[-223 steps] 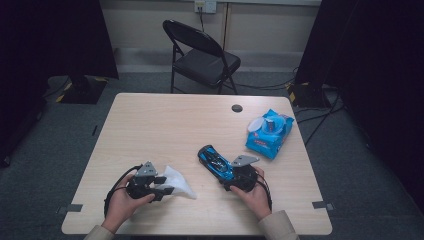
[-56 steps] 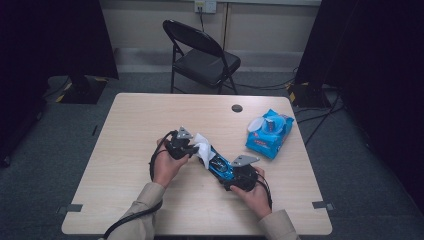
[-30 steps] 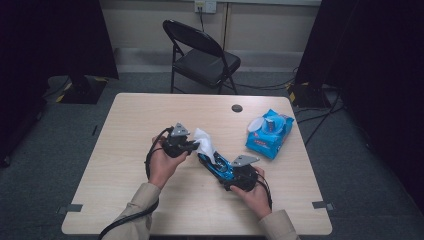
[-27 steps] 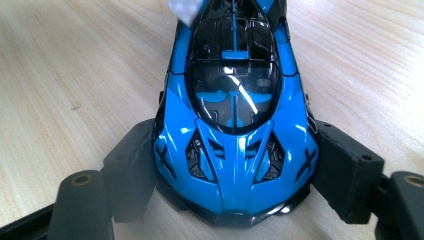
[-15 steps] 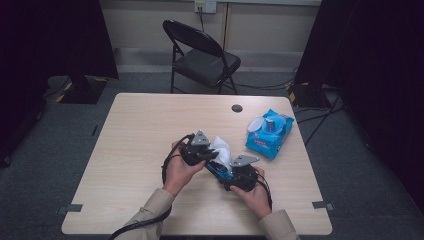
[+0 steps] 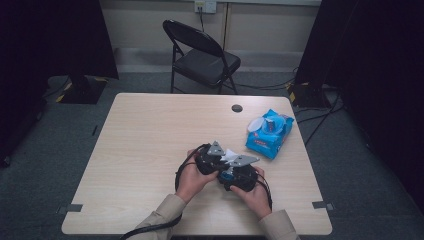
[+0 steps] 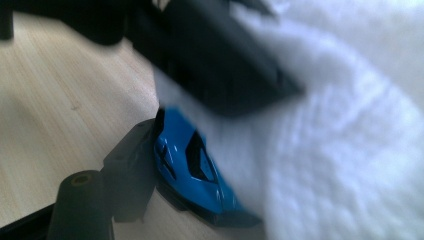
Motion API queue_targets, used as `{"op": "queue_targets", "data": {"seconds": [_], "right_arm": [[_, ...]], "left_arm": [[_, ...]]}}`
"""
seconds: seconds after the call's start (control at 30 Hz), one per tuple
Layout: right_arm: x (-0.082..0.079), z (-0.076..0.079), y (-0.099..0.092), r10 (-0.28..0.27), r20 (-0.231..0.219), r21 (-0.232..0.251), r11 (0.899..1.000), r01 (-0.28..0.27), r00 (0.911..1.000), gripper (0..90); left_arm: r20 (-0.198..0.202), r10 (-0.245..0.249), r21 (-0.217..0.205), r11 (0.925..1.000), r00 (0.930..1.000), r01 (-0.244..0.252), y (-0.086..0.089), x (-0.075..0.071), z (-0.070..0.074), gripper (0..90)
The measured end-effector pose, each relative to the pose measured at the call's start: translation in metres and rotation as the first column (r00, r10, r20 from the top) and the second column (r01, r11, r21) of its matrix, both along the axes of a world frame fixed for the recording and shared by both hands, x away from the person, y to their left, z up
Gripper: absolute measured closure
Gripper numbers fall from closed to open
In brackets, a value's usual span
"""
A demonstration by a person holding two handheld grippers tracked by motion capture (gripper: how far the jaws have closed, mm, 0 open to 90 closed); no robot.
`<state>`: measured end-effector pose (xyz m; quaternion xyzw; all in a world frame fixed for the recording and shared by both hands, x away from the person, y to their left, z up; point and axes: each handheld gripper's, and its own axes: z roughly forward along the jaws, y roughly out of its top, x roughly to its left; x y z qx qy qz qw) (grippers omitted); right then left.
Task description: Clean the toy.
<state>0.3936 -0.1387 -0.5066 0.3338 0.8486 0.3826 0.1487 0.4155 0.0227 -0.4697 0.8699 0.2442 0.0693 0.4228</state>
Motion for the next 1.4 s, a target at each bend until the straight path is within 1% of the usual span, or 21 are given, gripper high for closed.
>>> {"op": "queue_targets", "data": {"seconds": [0.03, 0.07, 0.1, 0.13, 0.2, 0.23, 0.3, 0.33, 0.37, 0.43, 0.5, 0.63, 0.73, 0.77, 0.93, 1.07, 1.1, 1.2, 1.23, 1.27, 1.4], "right_arm": [[0.0, 0.0, 0.0, 0.0, 0.0, 0.0, 1.0, 0.0, 1.0, 25.9], [0.0, 0.0, 0.0, -0.001, -0.001, 0.0, 1.0, 0.001, 1.0, 25.9], [0.0, 0.0, 0.0, -0.001, 0.0, 0.0, 1.0, 0.001, 1.0, 25.8], [0.0, 0.0, 0.0, -0.001, 0.0, 0.0, 1.0, 0.001, 1.0, 25.9], [0.0, 0.0, 0.0, -0.001, -0.001, 0.0, 1.0, 0.001, 1.0, 25.9], [0.0, 0.0, 0.0, -0.001, 0.0, 0.0, 1.0, 0.001, 1.0, 25.9], [0.0, 0.0, 0.0, -0.001, -0.001, 0.0, 1.0, 0.001, 1.0, 25.9], [0.0, 0.0, 0.0, -0.001, -0.001, 0.0, 1.0, 0.001, 1.0, 25.9], [0.0, 0.0, 0.0, 0.0, 0.0, 0.0, 1.0, 0.0, 1.0, 25.9], [0.0, 0.0, 0.0, 0.0, 0.0, 0.0, 1.0, 0.0, 1.0, 25.9], [0.0, 0.0, 0.0, 0.0, 0.0, 0.0, 1.0, 0.0, 1.0, 25.9], [0.0, 0.0, 0.0, 0.0, 0.0, 0.0, 1.0, 0.0, 1.0, 25.9], [0.0, 0.0, 0.0, 0.0, 0.0, 0.0, 1.0, 0.0, 1.0, 25.9], [0.0, 0.0, 0.0, 0.0, 0.0, 0.0, 1.0, 0.0, 1.0, 25.9], [0.0, 0.0, 0.0, 0.0, 0.0, 0.0, 1.0, 0.0, 1.0, 25.9], [0.0, 0.0, 0.0, 0.0, 0.0, 0.0, 1.0, 0.0, 1.0, 25.9], [0.0, 0.0, 0.0, 0.0, 0.0, 0.0, 1.0, 0.0, 1.0, 25.9], [0.0, 0.0, 0.0, 0.0, 0.0, 0.0, 1.0, 0.0, 1.0, 25.9], [0.0, 0.0, 0.0, 0.0, 0.0, 0.0, 1.0, 0.0, 1.0, 25.9], [0.0, 0.0, 0.0, 0.0, 0.0, 0.0, 1.0, 0.0, 1.0, 25.9], [0.0, 0.0, 0.0, 0.001, 0.0, 0.0, 1.0, -0.001, 1.0, 25.9]], "left_arm": [[-0.004, -0.005, 0.004, 1.0, 1.0, 0.005, -0.002, -0.001, -0.002, 83.9], [-0.005, -0.015, 0.02, 0.9997, 0.9999, 0.015, -0.003, -0.002, -0.005, 83.7], [-0.008, -0.017, 0.027, 0.9995, 0.9998, 0.018, -0.004, -0.002, -0.008, 83.4], [-0.006, -0.016, 0.013, 0.9998, 0.9999, 0.016, -0.004, -0.002, -0.01, 83.2], [-0.008, -0.016, 0.005, 0.9999, 0.9998, 0.016, -0.003, -0.001, -0.01, 83.2], [-0.004, -0.019, 0.007, 0.9998, 0.9998, 0.019, -0.003, -0.001, -0.01, 83.3], [0.007, -0.026, 0.029, 0.9993, 0.9996, 0.026, -0.004, -0.001, -0.009, 83.4], [0.02, -0.031, 0.042, 0.9986, 0.9993, 0.03, -0.004, -0.001, -0.008, 83.4], [0.027, -0.028, 0.046, 0.9986, 0.9992, 0.027, -0.004, 0.0, -0.007, 83.4], [0.017, -0.017, 0.039, 0.9991, 0.9997, 0.016, -0.002, 0.002, -0.006, 83.4], [0.016, -0.013, 0.03, 0.9995, 0.9998, 0.013, 0.0, 0.004, -0.006, 83.4], [0.031, 0.005, 0.035, 0.9994, 0.9995, -0.006, 0.005, 0.007, -0.004, 83.4], [0.019, 0.024, 0.024, 0.9994, 0.9995, -0.025, 0.01, 0.011, -0.003, 83.4], [0.017, 0.024, 0.017, 0.9995, 0.9996, -0.025, 0.01, 0.012, -0.003, 83.5], [0.015, 0.028, 0.024, 0.9993, 0.9995, -0.028, 0.01, 0.012, -0.002, 83.6], [0.001, 0.034, 0.004, 0.9994, 0.9994, -0.034, 0.011, 0.013, -0.003, 83.8], [-0.002, 0.034, 0.006, 0.9994, 0.9994, -0.034, 0.012, 0.013, -0.003, 83.8], [0.014, 0.052, 0.001, 0.9986, 0.9985, -0.053, 0.013, 0.014, -0.002, 83.9], [0.011, 0.056, 0.001, 0.9985, 0.9984, -0.056, 0.014, 0.014, -0.002, 83.9], [0.006, 0.058, -0.01, 0.9983, 0.9983, -0.058, 0.014, 0.015, -0.002, 83.9], [0.007, 0.071, -0.01, 0.9974, 0.9974, -0.071, 0.016, 0.018, -0.002, 83.9]]}}
